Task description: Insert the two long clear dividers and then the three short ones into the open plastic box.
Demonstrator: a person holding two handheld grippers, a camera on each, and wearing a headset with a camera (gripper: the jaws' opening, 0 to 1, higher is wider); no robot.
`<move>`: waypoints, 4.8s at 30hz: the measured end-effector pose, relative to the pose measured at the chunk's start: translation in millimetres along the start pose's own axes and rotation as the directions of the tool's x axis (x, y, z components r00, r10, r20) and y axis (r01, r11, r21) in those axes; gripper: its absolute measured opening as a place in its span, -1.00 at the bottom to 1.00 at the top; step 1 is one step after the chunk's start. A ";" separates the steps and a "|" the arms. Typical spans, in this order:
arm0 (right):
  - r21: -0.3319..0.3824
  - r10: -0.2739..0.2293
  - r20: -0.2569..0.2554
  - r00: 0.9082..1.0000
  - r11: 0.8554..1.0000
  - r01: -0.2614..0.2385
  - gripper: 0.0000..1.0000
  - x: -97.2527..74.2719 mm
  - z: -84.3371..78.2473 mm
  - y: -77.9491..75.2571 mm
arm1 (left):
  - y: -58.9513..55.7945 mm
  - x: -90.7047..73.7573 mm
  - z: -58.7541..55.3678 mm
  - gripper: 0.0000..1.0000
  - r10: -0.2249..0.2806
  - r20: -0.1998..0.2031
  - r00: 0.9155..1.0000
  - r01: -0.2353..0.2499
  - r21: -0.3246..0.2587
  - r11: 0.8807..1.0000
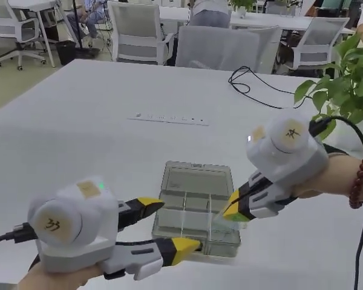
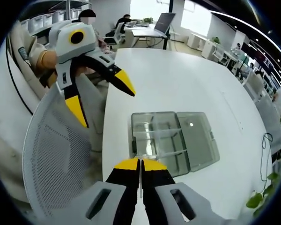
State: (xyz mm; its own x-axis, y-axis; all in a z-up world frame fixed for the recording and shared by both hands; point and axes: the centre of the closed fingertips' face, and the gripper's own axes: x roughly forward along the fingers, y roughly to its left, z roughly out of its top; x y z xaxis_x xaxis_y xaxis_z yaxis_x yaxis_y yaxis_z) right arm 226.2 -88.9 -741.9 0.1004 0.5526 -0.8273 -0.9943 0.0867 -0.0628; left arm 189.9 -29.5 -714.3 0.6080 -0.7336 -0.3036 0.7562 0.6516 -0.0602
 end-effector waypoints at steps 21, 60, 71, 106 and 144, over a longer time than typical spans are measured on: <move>-0.005 -0.023 -0.148 0.989 1.000 0.023 -0.96 26.8 -15.3 -35.8 | 16.5 3.8 -7.4 0.73 0.058 -0.021 0.998 -0.058 -0.026 0.998; -0.051 0.061 -0.303 0.951 0.995 -0.081 -0.95 53.9 -27.3 -40.2 | 17.8 7.4 -13.1 0.97 0.041 -0.025 0.999 -0.042 -0.037 0.998; -0.044 0.081 -0.331 0.940 0.994 -0.101 -0.95 62.9 -33.9 -39.3 | 18.3 7.0 -14.0 0.95 0.046 -0.027 0.999 -0.047 -0.031 0.998; 0.016 0.088 -0.320 0.943 0.996 -0.088 -0.94 83.9 -49.1 -37.7 | 24.6 6.3 -16.6 0.87 0.074 -0.050 0.996 -0.075 -0.010 0.997; 0.373 -0.253 0.168 0.953 0.911 0.176 0.10 -4.9 -26.4 -20.4 | 37.3 -6.3 -6.0 0.98 0.091 -0.089 0.992 -0.090 0.014 0.996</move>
State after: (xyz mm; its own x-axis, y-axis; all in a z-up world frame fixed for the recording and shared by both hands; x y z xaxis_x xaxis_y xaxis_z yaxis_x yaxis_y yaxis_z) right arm 244.9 -115.2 -751.3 0.3534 0.6438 -0.6787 -0.8741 0.4856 0.0054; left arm 212.8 0.5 -720.3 0.6504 -0.6509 -0.3915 0.7015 0.7124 -0.0192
